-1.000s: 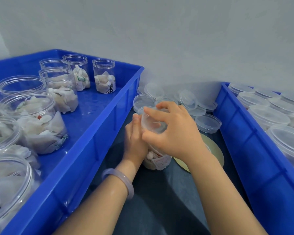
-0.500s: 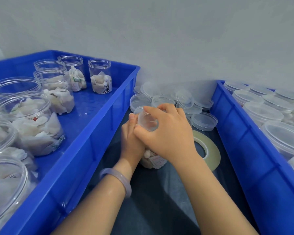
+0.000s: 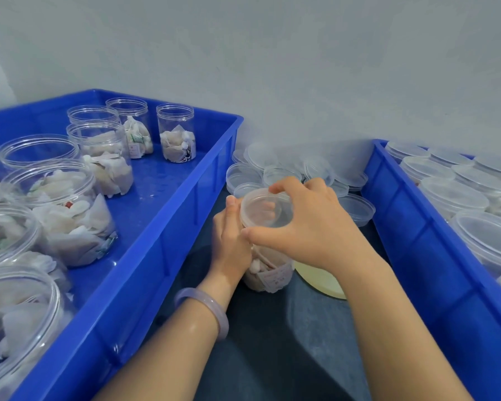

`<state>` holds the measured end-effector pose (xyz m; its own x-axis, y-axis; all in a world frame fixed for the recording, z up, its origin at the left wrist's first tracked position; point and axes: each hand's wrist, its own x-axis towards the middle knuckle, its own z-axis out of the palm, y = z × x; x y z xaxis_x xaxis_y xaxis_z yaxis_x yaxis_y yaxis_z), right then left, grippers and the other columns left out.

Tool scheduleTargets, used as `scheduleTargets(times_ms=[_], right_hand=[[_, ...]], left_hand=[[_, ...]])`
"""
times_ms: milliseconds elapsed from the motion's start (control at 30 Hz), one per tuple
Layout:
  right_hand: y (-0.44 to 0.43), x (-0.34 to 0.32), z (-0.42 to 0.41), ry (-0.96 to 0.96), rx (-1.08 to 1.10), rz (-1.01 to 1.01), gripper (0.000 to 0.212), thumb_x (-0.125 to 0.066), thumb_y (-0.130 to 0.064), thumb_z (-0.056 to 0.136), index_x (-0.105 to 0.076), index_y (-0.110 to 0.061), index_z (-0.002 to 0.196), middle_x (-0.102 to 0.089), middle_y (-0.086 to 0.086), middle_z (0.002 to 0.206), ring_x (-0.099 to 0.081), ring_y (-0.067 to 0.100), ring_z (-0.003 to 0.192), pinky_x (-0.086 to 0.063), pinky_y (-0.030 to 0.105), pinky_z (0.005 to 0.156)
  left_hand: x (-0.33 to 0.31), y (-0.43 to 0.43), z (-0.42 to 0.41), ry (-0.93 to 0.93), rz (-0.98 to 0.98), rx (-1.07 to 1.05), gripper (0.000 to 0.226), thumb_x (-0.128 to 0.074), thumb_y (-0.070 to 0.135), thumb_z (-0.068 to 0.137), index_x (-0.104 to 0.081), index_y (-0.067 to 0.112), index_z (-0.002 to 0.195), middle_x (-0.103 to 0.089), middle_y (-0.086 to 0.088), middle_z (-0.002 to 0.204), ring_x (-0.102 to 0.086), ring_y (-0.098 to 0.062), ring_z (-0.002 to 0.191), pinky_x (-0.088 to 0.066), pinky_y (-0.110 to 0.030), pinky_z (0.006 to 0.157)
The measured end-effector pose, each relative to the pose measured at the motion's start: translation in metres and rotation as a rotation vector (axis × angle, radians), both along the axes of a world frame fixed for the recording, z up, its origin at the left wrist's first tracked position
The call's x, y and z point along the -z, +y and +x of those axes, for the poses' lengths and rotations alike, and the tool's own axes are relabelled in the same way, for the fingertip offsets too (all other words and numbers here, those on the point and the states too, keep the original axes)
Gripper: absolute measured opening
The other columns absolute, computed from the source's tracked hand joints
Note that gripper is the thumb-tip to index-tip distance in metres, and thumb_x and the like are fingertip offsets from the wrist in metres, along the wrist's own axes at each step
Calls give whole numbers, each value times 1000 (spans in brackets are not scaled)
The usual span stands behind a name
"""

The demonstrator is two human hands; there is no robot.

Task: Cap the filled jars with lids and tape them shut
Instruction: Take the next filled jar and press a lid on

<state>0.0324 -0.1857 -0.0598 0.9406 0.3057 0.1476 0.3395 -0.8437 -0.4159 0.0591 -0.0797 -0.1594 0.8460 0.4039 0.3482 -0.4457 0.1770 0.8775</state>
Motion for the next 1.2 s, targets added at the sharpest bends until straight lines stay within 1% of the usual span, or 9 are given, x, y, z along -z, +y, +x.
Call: scheduleTargets(times_ms=[200, 300, 467, 567, 700, 833, 1067, 1133, 1200], right_hand=[[7, 10, -3, -222, 91, -139, 83, -46, -82, 56, -54, -23, 115, -52, 0, 105, -34, 21, 98, -32, 30, 83], [10, 11, -3, -286, 21, -59, 65, -56, -70, 69, -59, -20, 111, -58, -1, 103, -40, 17, 98, -32, 25, 83], [-18, 2, 2, 53, -362, 242, 58, -78, -27, 67, -59, -28, 123, -57, -20, 118, -40, -8, 107, -29, 0, 88], [-21, 4, 7, 200, -381, 350, 64, -78, -13, 67, -57, -31, 124, -50, -21, 129, -42, -9, 120, -34, 3, 93], [-9, 1, 4, 28, -91, 179, 72, -75, -51, 67, -50, -27, 130, -51, -12, 127, -43, 9, 121, -39, 26, 98], [3, 0, -12, -149, 30, -240, 86, -35, -85, 57, -52, -21, 112, -45, 0, 107, -37, 24, 108, -32, 32, 75], [-31, 5, 21, 119, -123, 185, 71, -77, -67, 44, -46, -46, 104, -41, -18, 109, -40, -5, 103, -33, 12, 72], [-39, 16, 30, 179, -185, 346, 70, -83, -58, 54, -45, -47, 112, -41, -20, 125, -40, -11, 109, -35, 6, 76], [-45, 19, 34, 247, -247, 448, 82, -84, -53, 54, -44, -43, 125, -41, -27, 131, -41, -19, 112, -36, 0, 79]], left_hand=[[-2, 2, 4, 23, -15, 7, 57, -21, 20, 106, -65, 13, 72, -68, 9, 60, -63, -2, 60, -47, -15, 59], [-3, 3, 3, 3, -51, 45, 59, -21, 18, 106, -65, 12, 67, -65, 8, 54, -62, -1, 55, -47, -16, 56], [-1, 13, 4, 12, -25, 299, 65, -26, 34, 102, -77, 25, 64, -71, 5, 65, -68, -6, 70, -53, -21, 68], [0, 12, 4, 64, -75, 286, 60, -29, 41, 100, -77, 19, 71, -72, -5, 76, -68, -18, 80, -54, -34, 77], [-2, -5, 1, 33, -43, -48, 54, -29, 34, 100, -66, 22, 63, -63, 7, 58, -58, -10, 61, -47, -26, 61], [1, -13, -3, 29, 15, -101, 59, -23, 29, 105, -62, 25, 61, -62, 10, 54, -58, -5, 54, -44, -21, 55], [-9, 4, -1, 75, 58, 364, 88, -14, 70, 82, -62, 6, 117, -68, -16, 115, -62, -26, 114, -45, -45, 101], [-9, 12, -3, -12, 178, 556, 91, -31, 77, 81, -47, 5, 135, -58, -12, 133, -52, -26, 126, -41, -44, 106], [-10, 14, -5, 0, 350, 621, 81, -68, 51, 77, -37, 13, 141, -54, -2, 137, -49, -22, 129, -43, -44, 104]])
